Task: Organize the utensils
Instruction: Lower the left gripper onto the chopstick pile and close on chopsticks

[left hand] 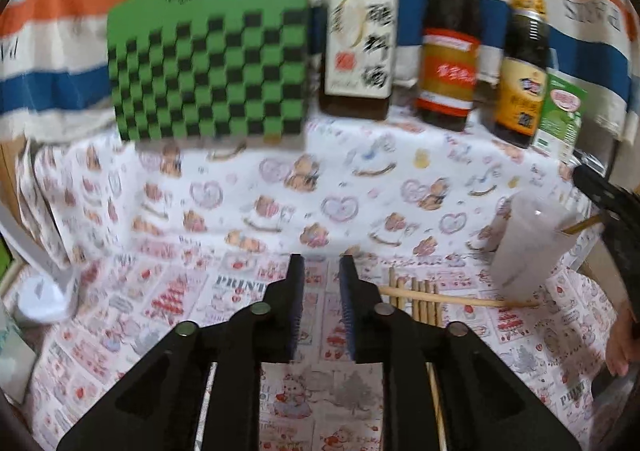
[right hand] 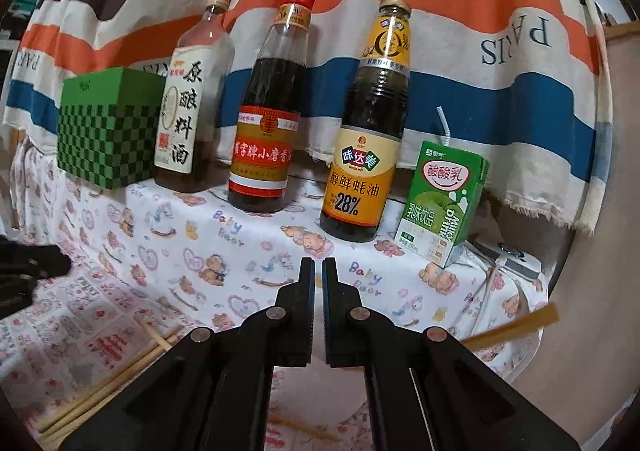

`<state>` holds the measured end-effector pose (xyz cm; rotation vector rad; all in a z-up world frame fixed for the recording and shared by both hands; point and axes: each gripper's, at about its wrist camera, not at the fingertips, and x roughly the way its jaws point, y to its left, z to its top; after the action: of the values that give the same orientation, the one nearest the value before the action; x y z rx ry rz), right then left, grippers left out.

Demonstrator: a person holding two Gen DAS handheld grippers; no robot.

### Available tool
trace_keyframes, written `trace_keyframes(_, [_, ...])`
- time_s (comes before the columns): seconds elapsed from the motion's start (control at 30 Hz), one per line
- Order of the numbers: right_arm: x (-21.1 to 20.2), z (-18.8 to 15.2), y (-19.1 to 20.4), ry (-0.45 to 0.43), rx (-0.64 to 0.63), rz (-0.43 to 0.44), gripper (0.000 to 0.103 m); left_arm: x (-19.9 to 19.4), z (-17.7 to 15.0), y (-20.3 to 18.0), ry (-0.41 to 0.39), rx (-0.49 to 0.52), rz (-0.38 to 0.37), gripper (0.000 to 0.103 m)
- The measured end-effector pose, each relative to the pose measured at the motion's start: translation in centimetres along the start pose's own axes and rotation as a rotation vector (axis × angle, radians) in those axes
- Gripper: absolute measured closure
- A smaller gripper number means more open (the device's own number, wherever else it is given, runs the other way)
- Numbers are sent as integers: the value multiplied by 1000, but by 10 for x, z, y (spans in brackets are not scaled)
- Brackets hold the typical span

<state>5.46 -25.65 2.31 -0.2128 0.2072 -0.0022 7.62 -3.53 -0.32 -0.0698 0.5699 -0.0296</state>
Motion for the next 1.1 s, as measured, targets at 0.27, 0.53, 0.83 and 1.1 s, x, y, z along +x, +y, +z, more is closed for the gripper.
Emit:
trace_keyframes(0.27, [-55,-2,-22,-93,225,77,84,18,-5,23,101,-188,-168,50])
trace_keyframes(0.53, [-86,1,-19,-156,256,98,59,33,-1,9,165,-309,-263,30])
trace_keyframes(0.83, [-79,-17,-40,-133,415,-140,58,91,9,-18,346,-409,-219,32])
trace_keyframes(1.1, [-70,-25,-66,-113,493,-194,57,134,-5,-15,430,-593,-236,50])
